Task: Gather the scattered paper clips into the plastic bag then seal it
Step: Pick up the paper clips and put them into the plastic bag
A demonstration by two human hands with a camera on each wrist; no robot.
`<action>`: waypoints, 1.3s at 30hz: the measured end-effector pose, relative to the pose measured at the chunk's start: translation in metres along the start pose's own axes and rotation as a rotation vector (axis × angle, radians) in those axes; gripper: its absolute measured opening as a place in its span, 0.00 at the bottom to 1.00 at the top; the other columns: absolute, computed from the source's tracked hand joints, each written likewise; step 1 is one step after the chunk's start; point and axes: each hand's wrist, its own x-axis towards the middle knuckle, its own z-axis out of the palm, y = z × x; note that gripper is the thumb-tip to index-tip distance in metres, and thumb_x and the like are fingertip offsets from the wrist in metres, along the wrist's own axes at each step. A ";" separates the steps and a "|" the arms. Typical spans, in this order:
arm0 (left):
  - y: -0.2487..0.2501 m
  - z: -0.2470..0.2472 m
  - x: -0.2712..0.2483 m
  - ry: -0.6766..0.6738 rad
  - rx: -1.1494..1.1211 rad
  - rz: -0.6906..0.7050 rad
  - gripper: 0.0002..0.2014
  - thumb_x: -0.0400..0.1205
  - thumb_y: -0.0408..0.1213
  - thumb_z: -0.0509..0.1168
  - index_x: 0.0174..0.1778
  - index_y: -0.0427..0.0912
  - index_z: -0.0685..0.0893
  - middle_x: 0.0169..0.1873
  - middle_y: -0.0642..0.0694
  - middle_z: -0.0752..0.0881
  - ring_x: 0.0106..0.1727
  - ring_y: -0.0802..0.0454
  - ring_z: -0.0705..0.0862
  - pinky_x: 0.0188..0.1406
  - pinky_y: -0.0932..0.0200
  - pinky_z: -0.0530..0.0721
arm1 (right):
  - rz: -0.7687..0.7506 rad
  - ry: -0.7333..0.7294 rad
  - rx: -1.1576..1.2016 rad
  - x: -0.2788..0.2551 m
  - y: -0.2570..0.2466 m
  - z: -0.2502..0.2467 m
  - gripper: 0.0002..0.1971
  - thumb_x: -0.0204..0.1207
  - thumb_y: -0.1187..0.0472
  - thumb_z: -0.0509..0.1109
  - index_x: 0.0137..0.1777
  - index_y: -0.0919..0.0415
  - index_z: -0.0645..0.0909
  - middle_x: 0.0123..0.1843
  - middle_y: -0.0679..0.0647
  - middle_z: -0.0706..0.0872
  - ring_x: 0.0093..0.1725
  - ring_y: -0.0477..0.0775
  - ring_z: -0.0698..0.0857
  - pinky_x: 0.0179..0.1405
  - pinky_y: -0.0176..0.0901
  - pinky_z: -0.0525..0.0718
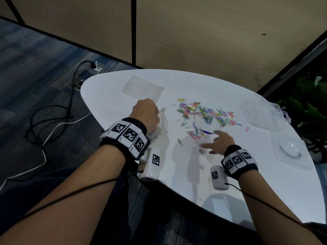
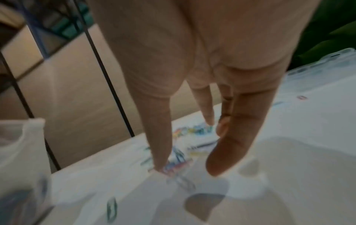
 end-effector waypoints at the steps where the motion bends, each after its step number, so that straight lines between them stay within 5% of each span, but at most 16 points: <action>1: 0.001 -0.001 -0.001 0.005 0.009 0.004 0.15 0.81 0.24 0.60 0.32 0.38 0.87 0.44 0.36 0.92 0.46 0.36 0.92 0.50 0.48 0.93 | 0.016 -0.032 -0.122 0.003 0.008 0.007 0.52 0.58 0.49 0.87 0.81 0.62 0.65 0.72 0.63 0.78 0.55 0.61 0.86 0.59 0.56 0.87; 4: -0.002 -0.002 0.002 0.014 -0.030 0.003 0.13 0.81 0.24 0.62 0.40 0.38 0.92 0.41 0.38 0.93 0.43 0.38 0.93 0.50 0.46 0.93 | -0.069 0.036 -0.291 0.005 0.011 0.032 0.55 0.55 0.41 0.85 0.80 0.62 0.65 0.73 0.63 0.73 0.70 0.63 0.77 0.68 0.51 0.80; 11: -0.018 -0.005 0.002 0.030 -0.042 0.054 0.12 0.83 0.27 0.63 0.45 0.36 0.93 0.39 0.39 0.94 0.35 0.45 0.94 0.44 0.47 0.94 | -0.158 0.179 -0.120 0.053 -0.053 0.061 0.46 0.62 0.43 0.81 0.78 0.60 0.71 0.74 0.61 0.76 0.70 0.61 0.79 0.70 0.50 0.80; 15: -0.019 -0.009 0.005 0.039 -0.041 0.073 0.13 0.85 0.28 0.61 0.46 0.37 0.93 0.41 0.40 0.94 0.34 0.45 0.94 0.43 0.49 0.95 | -0.186 0.211 -0.221 0.082 -0.078 0.057 0.40 0.74 0.46 0.75 0.83 0.56 0.62 0.81 0.64 0.62 0.77 0.65 0.72 0.79 0.53 0.69; 18: -0.018 -0.006 0.006 0.033 -0.038 0.081 0.13 0.85 0.27 0.61 0.46 0.36 0.93 0.41 0.40 0.94 0.34 0.44 0.94 0.43 0.49 0.95 | -0.275 0.190 -0.339 0.094 -0.090 0.052 0.35 0.78 0.52 0.71 0.83 0.51 0.62 0.83 0.64 0.56 0.77 0.67 0.71 0.76 0.52 0.72; 21: -0.017 -0.003 0.005 0.020 -0.046 0.096 0.13 0.85 0.28 0.61 0.46 0.35 0.92 0.41 0.39 0.94 0.34 0.42 0.94 0.44 0.48 0.94 | -0.360 0.194 -0.539 0.104 -0.097 0.052 0.23 0.82 0.59 0.65 0.77 0.51 0.73 0.81 0.64 0.63 0.73 0.65 0.77 0.72 0.50 0.76; 24: -0.017 -0.002 0.003 0.012 -0.021 0.122 0.13 0.85 0.28 0.61 0.45 0.35 0.92 0.40 0.39 0.94 0.35 0.42 0.94 0.46 0.48 0.94 | -0.449 0.276 -0.593 0.100 -0.098 0.054 0.14 0.81 0.67 0.64 0.63 0.64 0.85 0.65 0.64 0.83 0.60 0.61 0.86 0.61 0.46 0.84; 28: -0.017 -0.001 0.004 0.006 -0.015 0.119 0.14 0.84 0.28 0.60 0.45 0.36 0.93 0.39 0.39 0.94 0.36 0.43 0.94 0.48 0.48 0.93 | -0.398 0.313 -0.552 0.096 -0.089 0.043 0.10 0.80 0.67 0.66 0.51 0.65 0.89 0.48 0.60 0.91 0.48 0.58 0.89 0.48 0.42 0.87; 32: -0.015 0.000 0.004 -0.003 -0.037 0.098 0.14 0.83 0.27 0.60 0.48 0.36 0.93 0.39 0.38 0.94 0.37 0.42 0.94 0.49 0.48 0.93 | -0.257 0.326 -0.163 0.092 -0.073 0.018 0.08 0.77 0.59 0.74 0.51 0.59 0.92 0.46 0.55 0.93 0.43 0.53 0.90 0.47 0.34 0.87; 35: -0.015 0.001 0.004 -0.005 -0.047 0.087 0.14 0.83 0.26 0.59 0.47 0.36 0.92 0.39 0.37 0.94 0.37 0.41 0.94 0.48 0.47 0.94 | -0.136 0.255 0.264 0.086 -0.058 0.000 0.06 0.76 0.64 0.76 0.51 0.56 0.88 0.34 0.46 0.90 0.23 0.38 0.85 0.25 0.24 0.82; 37: -0.015 0.002 0.005 -0.008 -0.051 0.077 0.14 0.83 0.25 0.60 0.47 0.36 0.93 0.39 0.37 0.94 0.36 0.41 0.95 0.47 0.47 0.94 | -0.051 0.203 0.488 0.082 -0.054 -0.008 0.07 0.73 0.65 0.78 0.50 0.65 0.89 0.32 0.50 0.92 0.30 0.45 0.90 0.40 0.35 0.90; 39: -0.015 0.003 0.006 -0.003 -0.046 0.069 0.14 0.82 0.25 0.60 0.47 0.36 0.93 0.39 0.38 0.94 0.37 0.41 0.94 0.47 0.47 0.94 | -0.003 0.168 0.738 0.074 -0.053 -0.012 0.09 0.72 0.68 0.78 0.50 0.70 0.87 0.41 0.62 0.93 0.37 0.54 0.92 0.52 0.47 0.91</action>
